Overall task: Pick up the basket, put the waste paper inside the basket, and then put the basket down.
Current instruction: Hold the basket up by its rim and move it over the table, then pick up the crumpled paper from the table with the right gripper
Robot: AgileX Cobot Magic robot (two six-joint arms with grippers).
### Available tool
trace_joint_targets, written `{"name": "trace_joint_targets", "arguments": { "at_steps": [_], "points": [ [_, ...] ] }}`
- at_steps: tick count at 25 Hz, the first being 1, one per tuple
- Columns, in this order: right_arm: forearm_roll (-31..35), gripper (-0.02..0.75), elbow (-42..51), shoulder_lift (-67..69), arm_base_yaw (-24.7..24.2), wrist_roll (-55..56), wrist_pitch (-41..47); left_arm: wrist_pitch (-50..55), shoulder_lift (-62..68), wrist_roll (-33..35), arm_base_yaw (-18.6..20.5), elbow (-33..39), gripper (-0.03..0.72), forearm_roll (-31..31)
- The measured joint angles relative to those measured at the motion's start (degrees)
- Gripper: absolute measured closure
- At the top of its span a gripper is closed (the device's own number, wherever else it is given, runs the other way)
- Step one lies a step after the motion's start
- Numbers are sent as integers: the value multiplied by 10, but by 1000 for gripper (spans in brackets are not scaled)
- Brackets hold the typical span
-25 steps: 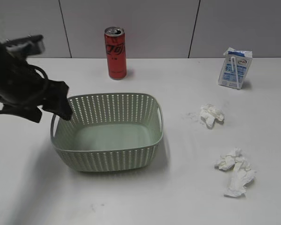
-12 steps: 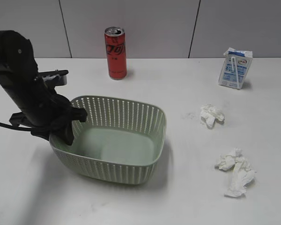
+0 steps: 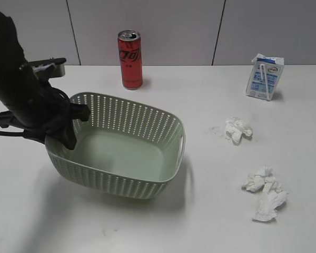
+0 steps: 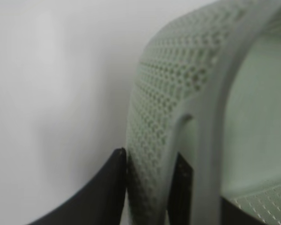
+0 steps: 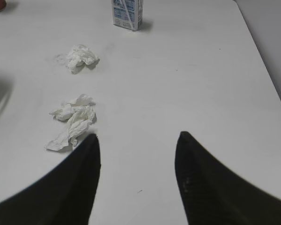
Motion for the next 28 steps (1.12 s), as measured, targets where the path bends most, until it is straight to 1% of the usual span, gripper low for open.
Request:
{"name": "trace_joint_targets", "arguments": {
  "at_steps": [3,7,10,13,16,20,22,25,28],
  "points": [
    [0,344,0,0,0,0,0,-8,-44,-18,0,23,475,0],
    [1,344,0,0,0,0,0,-58,-99,-30,0,97,475,-20],
    [3,344,0,0,0,-2,-1,-77,-122,-32,0,144,475,-35],
    [25,344,-2,40,0,-29,-1,-83,-128,-32,0,161,475,-43],
    [46,344,-11,155,0,-32,-16,-96,-128,-33,0,162,475,-48],
    [85,337,-50,361,0,-43,-92,-103,-128,-34,0,162,475,-55],
    [129,306,-85,475,1,-75,-140,-103,-128,-34,0,162,475,-56],
    [201,256,-149,638,6,-160,-176,-103,-128,-34,0,162,475,-56],
    [217,241,-228,788,29,-191,-189,-105,-128,-34,0,162,475,-56]
  ]
}}
